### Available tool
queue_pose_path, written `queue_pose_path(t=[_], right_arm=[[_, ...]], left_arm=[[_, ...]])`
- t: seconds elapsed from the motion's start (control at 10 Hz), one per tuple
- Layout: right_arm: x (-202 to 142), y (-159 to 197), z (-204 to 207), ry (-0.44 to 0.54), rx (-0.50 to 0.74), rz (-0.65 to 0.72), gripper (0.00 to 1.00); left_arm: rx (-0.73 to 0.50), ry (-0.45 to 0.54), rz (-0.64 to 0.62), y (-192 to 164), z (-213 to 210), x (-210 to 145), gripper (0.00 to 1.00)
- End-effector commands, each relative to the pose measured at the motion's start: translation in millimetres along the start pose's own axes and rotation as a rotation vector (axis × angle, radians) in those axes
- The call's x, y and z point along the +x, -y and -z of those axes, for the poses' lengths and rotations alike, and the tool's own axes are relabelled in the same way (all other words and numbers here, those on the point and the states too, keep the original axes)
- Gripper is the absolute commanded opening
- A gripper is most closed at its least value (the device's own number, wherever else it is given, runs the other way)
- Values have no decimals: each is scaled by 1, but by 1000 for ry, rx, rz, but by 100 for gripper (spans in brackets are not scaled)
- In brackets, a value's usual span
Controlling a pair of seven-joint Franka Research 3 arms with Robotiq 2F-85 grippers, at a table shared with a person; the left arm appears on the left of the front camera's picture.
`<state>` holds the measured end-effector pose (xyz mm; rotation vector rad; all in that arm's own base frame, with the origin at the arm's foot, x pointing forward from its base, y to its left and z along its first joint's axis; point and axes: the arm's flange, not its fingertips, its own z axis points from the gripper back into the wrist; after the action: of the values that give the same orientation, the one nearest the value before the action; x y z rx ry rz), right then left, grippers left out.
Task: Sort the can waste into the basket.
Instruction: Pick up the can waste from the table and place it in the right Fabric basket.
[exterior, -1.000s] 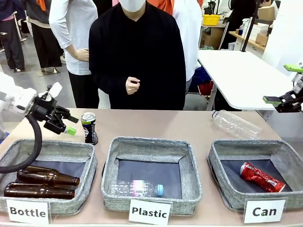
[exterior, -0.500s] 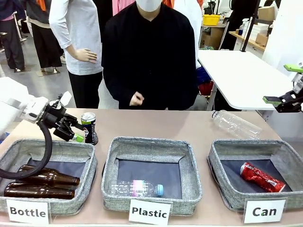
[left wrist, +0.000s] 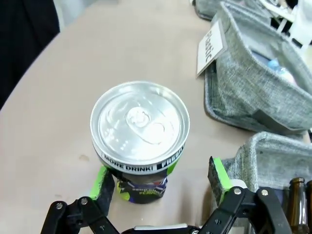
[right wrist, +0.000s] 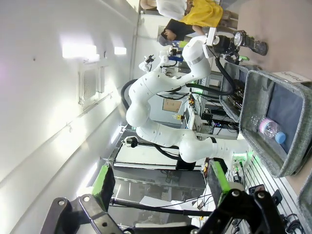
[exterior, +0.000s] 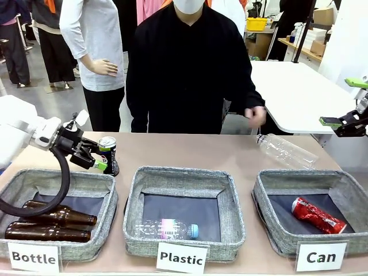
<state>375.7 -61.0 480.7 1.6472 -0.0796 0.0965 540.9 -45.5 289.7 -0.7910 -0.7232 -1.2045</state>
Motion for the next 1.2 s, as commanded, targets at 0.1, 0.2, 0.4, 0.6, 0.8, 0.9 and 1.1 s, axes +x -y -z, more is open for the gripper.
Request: queue_pose_path(t=[0.1,0.2,0.4,0.6,0.8,0.9,1.1], right_arm=[[0,-1,-3,-12,-3,-22,100],[0,-1,-3,-12,-3,-22,100],[0,-1,-3,-12,-3,-22,100],[0,-1,-3,-12,-3,-22,100],[0,-1,-3,-12,-3,-22,100],[0,-1,-3,-12,-3,-22,100],[0,-1,-3,-12,-3,-22,100]], left_arm=[[-19,104,-20,-7,1,2,100],[-20,103,-23,-9,2,2,100],[-38,118,-20,-9,3,1,100],[-62,122,-11,-10,4,1,41],[-67,119,-13,-11,6,0,0],[-69,120,-15,-12,7,0,0],[-77,126,-18,-13,7,0,5]])
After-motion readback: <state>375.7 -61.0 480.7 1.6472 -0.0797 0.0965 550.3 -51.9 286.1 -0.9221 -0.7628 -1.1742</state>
